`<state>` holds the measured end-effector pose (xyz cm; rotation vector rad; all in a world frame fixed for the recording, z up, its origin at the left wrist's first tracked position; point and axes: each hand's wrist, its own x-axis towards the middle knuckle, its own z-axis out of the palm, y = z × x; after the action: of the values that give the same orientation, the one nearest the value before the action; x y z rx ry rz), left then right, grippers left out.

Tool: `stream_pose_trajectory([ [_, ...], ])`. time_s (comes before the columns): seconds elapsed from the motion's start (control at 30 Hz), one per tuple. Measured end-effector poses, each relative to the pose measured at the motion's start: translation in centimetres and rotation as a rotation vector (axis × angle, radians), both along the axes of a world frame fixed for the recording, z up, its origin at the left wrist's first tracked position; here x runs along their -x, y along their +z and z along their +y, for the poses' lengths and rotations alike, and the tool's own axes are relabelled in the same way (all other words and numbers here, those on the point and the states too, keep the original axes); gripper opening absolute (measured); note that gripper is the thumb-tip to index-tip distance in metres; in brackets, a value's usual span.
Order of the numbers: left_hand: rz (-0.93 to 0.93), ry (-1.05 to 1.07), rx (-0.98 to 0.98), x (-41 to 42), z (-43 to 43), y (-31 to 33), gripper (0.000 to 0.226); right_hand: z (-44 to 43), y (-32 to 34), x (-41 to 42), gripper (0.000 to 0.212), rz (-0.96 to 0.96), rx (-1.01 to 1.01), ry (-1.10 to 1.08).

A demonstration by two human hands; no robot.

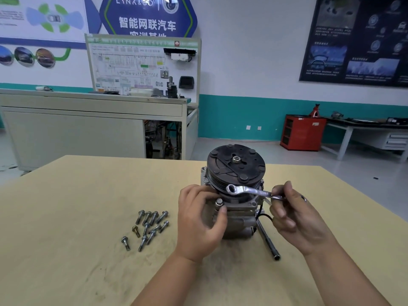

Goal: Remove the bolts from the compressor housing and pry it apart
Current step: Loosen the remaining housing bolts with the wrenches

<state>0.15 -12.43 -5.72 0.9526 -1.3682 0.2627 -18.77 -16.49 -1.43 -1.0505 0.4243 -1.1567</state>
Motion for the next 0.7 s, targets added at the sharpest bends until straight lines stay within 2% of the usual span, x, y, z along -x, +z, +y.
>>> stream_pose_trajectory([
  [0.17,0.004,0.006,0.002,-0.1,-0.1,-0.2,0.022,0.3,0.3,1.8,0.026,-0.153,-0.008,0.030],
  [0.27,0.011,0.013,0.015,-0.1,-0.3,-0.3,0.020,0.3,-1.0,2.5,0.037,-0.227,-0.069,0.001],
  [0.4,0.004,0.025,0.034,0.0,-0.2,-0.2,0.020,0.0,-2.5,2.3,0.022,-0.273,-0.175,-0.084],
  [0.5,0.017,0.041,0.050,0.0,-0.1,-0.1,0.021,-0.2,-2.6,2.2,0.037,-0.301,-0.208,-0.117],
  [0.7,0.107,0.022,0.099,-0.3,0.1,0.3,0.015,-0.1,-2.8,2.0,0.038,-0.336,-0.245,-0.139],
])
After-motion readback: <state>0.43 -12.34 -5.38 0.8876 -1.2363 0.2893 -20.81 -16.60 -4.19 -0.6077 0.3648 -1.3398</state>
